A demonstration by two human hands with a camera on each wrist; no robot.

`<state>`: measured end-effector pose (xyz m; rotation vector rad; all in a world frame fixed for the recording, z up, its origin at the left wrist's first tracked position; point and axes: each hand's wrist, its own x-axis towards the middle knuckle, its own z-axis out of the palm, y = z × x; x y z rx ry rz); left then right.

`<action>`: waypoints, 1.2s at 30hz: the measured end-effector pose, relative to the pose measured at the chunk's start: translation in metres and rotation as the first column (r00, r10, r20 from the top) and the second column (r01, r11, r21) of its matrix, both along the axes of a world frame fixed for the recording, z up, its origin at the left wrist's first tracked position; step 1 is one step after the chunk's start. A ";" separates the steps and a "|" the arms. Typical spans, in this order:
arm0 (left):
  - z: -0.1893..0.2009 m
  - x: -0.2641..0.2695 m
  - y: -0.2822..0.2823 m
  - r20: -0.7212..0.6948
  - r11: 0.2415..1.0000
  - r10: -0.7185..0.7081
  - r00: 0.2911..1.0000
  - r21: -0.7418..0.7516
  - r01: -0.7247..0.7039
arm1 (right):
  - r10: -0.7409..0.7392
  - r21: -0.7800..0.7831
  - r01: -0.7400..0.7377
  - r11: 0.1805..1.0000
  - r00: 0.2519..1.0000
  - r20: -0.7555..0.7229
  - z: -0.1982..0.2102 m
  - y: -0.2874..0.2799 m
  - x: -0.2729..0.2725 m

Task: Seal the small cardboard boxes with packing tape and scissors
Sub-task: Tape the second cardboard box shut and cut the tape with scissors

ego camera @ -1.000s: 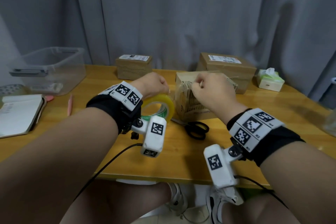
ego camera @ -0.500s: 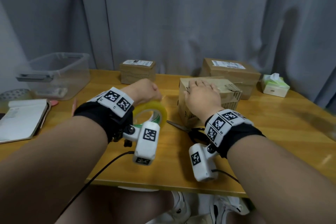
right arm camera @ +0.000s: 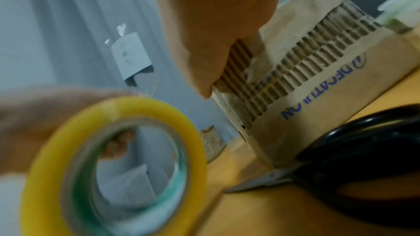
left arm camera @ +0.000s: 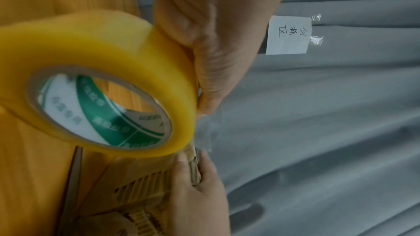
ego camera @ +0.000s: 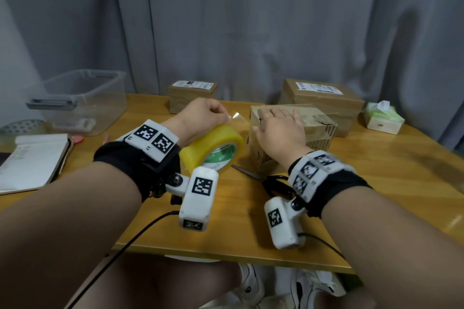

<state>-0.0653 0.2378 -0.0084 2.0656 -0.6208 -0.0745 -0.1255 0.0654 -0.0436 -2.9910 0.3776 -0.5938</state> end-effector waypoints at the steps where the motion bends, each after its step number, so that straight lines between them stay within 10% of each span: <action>1: 0.000 -0.001 0.001 0.018 1.000 -0.003 1.000 -0.010 0.004 | 0.061 0.122 -0.067 0.990 0.997 0.051 0.004 0.000 -0.004; 4: 0.006 -0.007 0.005 0.067 0.999 -0.034 0.997 -0.027 0.036 | 0.155 0.530 -0.385 0.755 0.891 0.427 0.022 0.005 -0.021; 7: 0.015 -0.019 0.006 0.102 0.995 -0.067 0.993 -0.073 0.074 | 0.208 0.622 -0.477 0.621 0.865 0.457 0.037 0.015 -0.037; 21: 0.057 -0.059 -0.007 0.175 0.974 -0.224 0.959 0.077 0.214 | 0.386 0.429 -0.459 0.778 0.888 0.251 0.087 0.008 -0.070; 26: 0.044 -0.063 -0.031 0.182 0.976 -0.196 0.964 -0.055 0.209 | 0.112 0.655 -0.181 0.733 0.983 0.147 0.078 -0.005 -0.070; 31: 0.018 -0.059 -0.052 0.144 0.976 -0.175 0.974 -0.103 0.190 | 0.155 0.966 0.058 0.252 0.983 -0.099 0.069 -0.004 -0.092; 36: 0.022 -0.046 -0.067 0.211 0.983 -0.122 0.970 -0.106 0.147 | 0.116 0.946 0.171 0.274 0.971 -0.209 0.056 -0.007 -0.089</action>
